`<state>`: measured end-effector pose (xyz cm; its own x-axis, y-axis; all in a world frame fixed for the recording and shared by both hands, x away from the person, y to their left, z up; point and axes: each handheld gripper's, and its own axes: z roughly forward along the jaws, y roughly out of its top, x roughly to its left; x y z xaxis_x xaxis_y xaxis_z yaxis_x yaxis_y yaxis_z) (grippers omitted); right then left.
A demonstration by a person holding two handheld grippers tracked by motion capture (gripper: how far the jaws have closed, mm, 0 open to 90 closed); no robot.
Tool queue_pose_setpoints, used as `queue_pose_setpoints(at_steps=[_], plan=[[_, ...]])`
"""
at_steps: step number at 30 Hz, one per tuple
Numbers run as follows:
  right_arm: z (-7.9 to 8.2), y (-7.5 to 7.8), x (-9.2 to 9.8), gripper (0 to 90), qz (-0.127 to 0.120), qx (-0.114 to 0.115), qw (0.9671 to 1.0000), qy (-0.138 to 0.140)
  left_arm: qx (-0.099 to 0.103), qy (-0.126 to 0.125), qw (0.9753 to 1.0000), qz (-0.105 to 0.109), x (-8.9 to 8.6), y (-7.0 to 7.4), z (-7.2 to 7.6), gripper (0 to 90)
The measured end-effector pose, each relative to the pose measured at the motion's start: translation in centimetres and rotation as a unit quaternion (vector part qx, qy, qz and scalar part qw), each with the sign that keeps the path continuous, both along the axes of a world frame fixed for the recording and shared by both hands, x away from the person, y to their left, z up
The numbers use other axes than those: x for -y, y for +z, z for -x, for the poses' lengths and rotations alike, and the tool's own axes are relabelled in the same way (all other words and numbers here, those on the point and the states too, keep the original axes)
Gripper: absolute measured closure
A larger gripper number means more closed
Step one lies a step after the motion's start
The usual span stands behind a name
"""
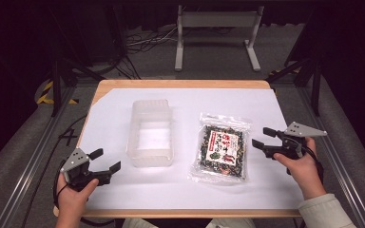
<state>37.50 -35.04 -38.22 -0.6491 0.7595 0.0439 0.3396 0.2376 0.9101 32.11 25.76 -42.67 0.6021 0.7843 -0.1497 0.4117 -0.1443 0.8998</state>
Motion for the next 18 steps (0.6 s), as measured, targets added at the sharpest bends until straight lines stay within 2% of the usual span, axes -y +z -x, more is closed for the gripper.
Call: queue_pose_setpoints(at_steps=[9,15,18], plan=[[-2.5,0.5,-0.5,29.3,0.000,0.005,1.0000,0.002,-0.002,-0.002,1.0000,0.001,0.2,-0.1,-0.1,12.5],[-4.2,0.7,-0.4,29.1,-0.008,0.002,0.9999,-0.013,-0.007,-0.005,1.0000,0.000,0.3,-0.2,-0.1,12.4],[-4.8,0.7,-0.4,27.3,-0.004,0.004,0.9998,-0.018,-0.005,-0.007,1.0000,-0.004,0.3,-0.2,-0.2,12.5]])
